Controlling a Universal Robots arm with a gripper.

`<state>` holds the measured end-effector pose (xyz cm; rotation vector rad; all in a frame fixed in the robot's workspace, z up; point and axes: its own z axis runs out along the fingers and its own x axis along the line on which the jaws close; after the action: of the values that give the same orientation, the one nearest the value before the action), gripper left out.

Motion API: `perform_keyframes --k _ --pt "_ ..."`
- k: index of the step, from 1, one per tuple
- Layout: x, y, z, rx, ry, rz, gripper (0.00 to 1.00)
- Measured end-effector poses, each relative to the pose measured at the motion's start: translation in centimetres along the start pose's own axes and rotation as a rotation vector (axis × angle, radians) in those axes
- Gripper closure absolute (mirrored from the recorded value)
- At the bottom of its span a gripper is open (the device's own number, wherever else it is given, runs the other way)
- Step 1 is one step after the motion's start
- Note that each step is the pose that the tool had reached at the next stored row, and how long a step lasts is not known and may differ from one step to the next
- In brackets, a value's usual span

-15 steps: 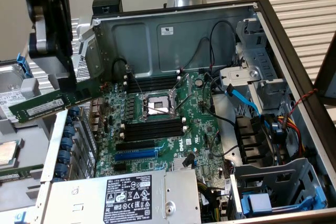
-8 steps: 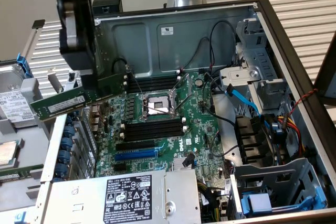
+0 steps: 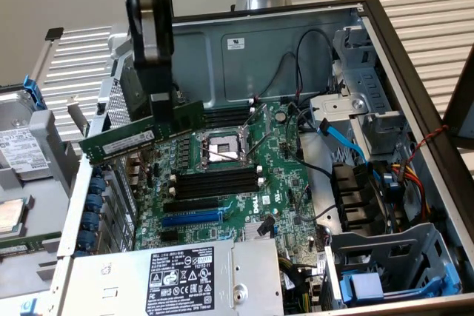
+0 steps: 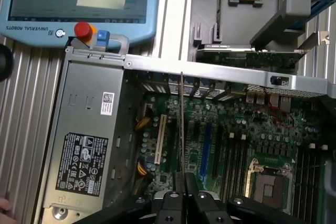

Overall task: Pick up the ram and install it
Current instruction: 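Pick up the ram and move it above insertion slot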

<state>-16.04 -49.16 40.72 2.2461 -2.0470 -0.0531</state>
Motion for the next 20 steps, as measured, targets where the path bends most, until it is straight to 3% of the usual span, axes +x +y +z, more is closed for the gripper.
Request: perform_keyframes --k 12,17,20 --pt "0.5 -5.37 -0.45 0.0002 -0.0018 0.000 0.88" --pt "0.5 -5.52 -0.46 0.0002 -0.0018 0.000 0.88" --pt "-0.1 -5.62 -0.49 0.0001 -0.0018 0.000 0.88"
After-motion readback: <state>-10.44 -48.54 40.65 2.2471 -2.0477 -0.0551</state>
